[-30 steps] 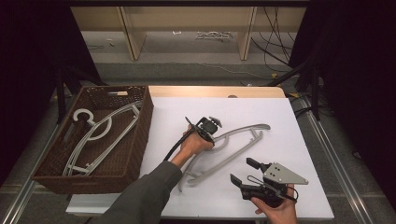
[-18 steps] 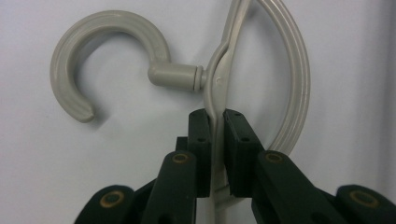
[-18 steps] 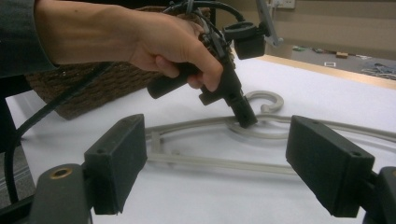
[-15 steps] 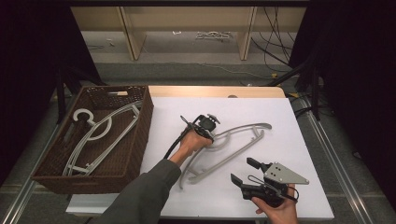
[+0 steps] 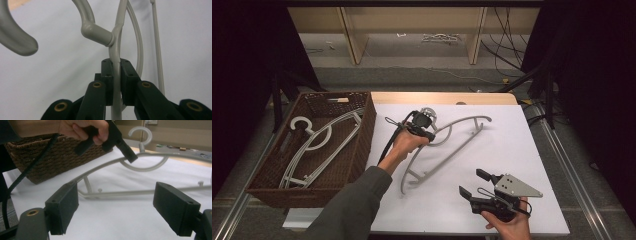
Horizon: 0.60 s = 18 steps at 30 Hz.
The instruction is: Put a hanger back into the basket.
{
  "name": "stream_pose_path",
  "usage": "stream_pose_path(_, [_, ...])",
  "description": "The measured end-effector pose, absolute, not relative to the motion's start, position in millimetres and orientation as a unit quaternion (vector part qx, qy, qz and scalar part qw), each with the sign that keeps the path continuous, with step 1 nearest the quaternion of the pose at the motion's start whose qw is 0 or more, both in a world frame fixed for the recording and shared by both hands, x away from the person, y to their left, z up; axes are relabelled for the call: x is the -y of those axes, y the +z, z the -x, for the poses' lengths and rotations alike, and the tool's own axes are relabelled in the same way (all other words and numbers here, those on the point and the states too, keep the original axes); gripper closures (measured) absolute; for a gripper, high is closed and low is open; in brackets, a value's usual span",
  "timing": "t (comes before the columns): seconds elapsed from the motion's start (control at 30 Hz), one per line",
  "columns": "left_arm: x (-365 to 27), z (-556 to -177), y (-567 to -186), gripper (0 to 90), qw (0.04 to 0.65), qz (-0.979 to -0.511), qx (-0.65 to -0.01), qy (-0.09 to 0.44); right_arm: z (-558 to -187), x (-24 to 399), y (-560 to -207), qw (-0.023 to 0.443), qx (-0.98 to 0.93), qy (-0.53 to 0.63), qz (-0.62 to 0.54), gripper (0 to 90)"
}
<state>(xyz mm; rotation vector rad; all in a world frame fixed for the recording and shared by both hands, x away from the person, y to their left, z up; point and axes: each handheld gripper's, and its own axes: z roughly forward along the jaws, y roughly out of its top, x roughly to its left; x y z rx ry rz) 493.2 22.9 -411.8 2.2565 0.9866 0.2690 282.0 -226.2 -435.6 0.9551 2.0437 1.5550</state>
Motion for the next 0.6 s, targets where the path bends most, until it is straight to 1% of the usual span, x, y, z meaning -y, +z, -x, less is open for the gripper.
stream_pose_path(0.3, [-41,-488,-376,82.6,0.355,-0.845,-0.382,0.121,-281,228,-434,0.195,-0.74,0.545,-0.343,21.4])
stream_pose_path(0.4, [-47,-486,-363,82.7,0.359,-0.842,-0.381,0.13,-282,226,-436,0.202,-0.732,0.555,-0.34,21.4])
stream_pose_path(0.6, [-66,-479,-336,82.5,0.383,-0.835,-0.377,0.12,-281,228,-435,0.199,-0.74,0.544,-0.342,21.4])
